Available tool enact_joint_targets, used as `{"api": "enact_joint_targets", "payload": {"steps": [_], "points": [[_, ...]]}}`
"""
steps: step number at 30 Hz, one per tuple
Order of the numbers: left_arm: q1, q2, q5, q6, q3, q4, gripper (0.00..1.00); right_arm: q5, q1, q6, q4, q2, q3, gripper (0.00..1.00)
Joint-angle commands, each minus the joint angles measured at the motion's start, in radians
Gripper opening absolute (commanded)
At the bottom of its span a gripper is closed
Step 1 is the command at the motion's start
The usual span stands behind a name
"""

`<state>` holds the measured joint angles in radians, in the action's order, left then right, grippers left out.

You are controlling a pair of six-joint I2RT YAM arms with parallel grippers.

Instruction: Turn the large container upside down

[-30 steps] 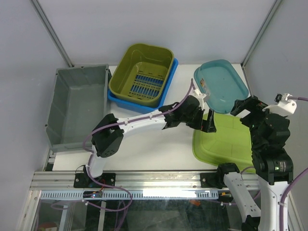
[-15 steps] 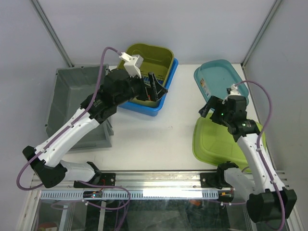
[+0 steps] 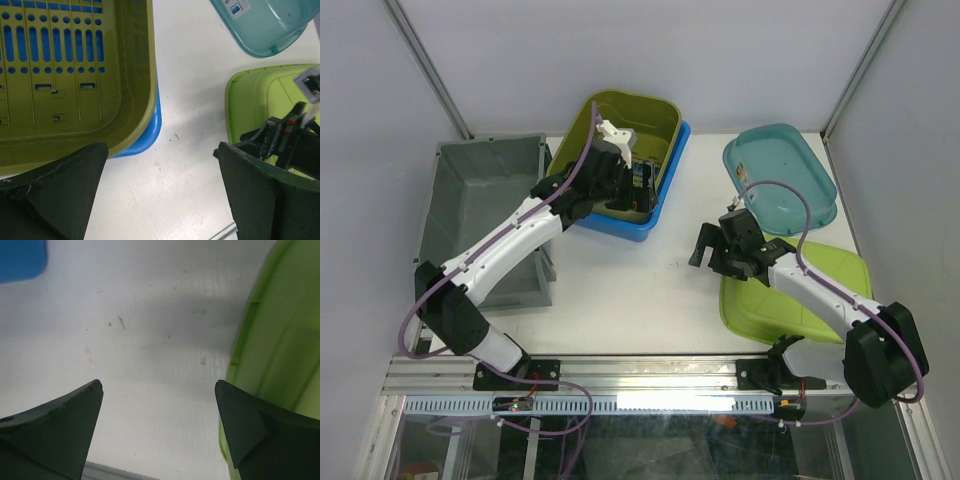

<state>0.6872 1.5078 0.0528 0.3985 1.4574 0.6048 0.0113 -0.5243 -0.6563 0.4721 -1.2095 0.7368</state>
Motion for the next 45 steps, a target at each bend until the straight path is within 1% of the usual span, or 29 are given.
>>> {"api": "enact_joint_targets", "payload": {"steps": [1, 6, 11, 16, 19, 20, 21, 24, 25, 26, 28, 29, 30, 31, 33, 38, 40, 45], "points": [[0.005, 0.055, -0.008, -0.092, 0.123, -0.014, 0.99, 0.185, 0.0, -0.039, 0.063, 0.054, 0.034, 0.99], [0.004, 0.156, -0.023, -0.114, 0.209, 0.015, 0.99, 0.285, 0.002, -0.07, 0.155, 0.066, 0.068, 0.99], [0.004, 0.237, 0.004, -0.136, 0.271, 0.019, 0.99, 0.251, 0.003, -0.068, 0.167, 0.108, 0.077, 0.99], [0.007, 0.34, 0.038, -0.155, 0.372, 0.02, 0.99, 0.224, 0.002, -0.064, 0.166, 0.194, 0.079, 0.99], [0.043, 0.412, 0.219, -0.199, 0.435, 0.034, 0.99, 0.229, 0.002, -0.06, 0.168, 0.262, 0.08, 0.99], [0.05, 0.435, 0.261, -0.206, 0.448, 0.038, 0.97, 0.236, 0.002, -0.061, 0.17, 0.285, 0.08, 0.99], [0.05, 0.455, 0.273, -0.207, 0.451, 0.043, 0.94, 0.244, 0.002, -0.061, 0.171, 0.308, 0.081, 0.99], [0.052, 0.501, 0.281, -0.206, 0.489, 0.044, 0.81, 0.267, 0.004, -0.062, 0.179, 0.372, 0.081, 0.99], [0.06, 0.518, 0.316, -0.197, 0.493, 0.043, 0.67, 0.29, 0.003, -0.06, 0.194, 0.403, 0.082, 0.99], [0.064, 0.521, 0.333, -0.198, 0.495, 0.043, 0.6, 0.3, 0.004, -0.059, 0.203, 0.413, 0.083, 0.99], [0.067, 0.524, 0.335, -0.2, 0.503, 0.043, 0.42, 0.319, 0.004, -0.042, 0.217, 0.432, 0.086, 0.99], [0.067, 0.522, 0.318, -0.203, 0.508, 0.041, 0.31, 0.332, 0.003, -0.031, 0.226, 0.438, 0.09, 0.99], [0.068, 0.519, 0.302, -0.205, 0.514, 0.041, 0.22, 0.355, 0.004, -0.026, 0.243, 0.439, 0.098, 0.99], [0.069, 0.513, 0.293, -0.203, 0.522, 0.042, 0.13, 0.376, 0.004, -0.02, 0.259, 0.441, 0.108, 0.99], [0.074, 0.487, 0.284, -0.202, 0.536, 0.044, 0.0, 0.407, 0.003, -0.005, 0.282, 0.439, 0.13, 0.99], [0.112, 0.372, 0.313, -0.265, 0.599, 0.055, 0.0, 0.433, 0.004, 0.013, 0.297, 0.463, 0.169, 0.99], [0.115, 0.315, 0.256, -0.302, 0.625, 0.053, 0.0, 0.439, 0.004, 0.016, 0.294, 0.478, 0.173, 0.99], [0.117, 0.167, 0.169, -0.295, 0.687, 0.046, 0.0, 0.453, 0.004, 0.002, 0.323, 0.517, 0.196, 0.99]]}}
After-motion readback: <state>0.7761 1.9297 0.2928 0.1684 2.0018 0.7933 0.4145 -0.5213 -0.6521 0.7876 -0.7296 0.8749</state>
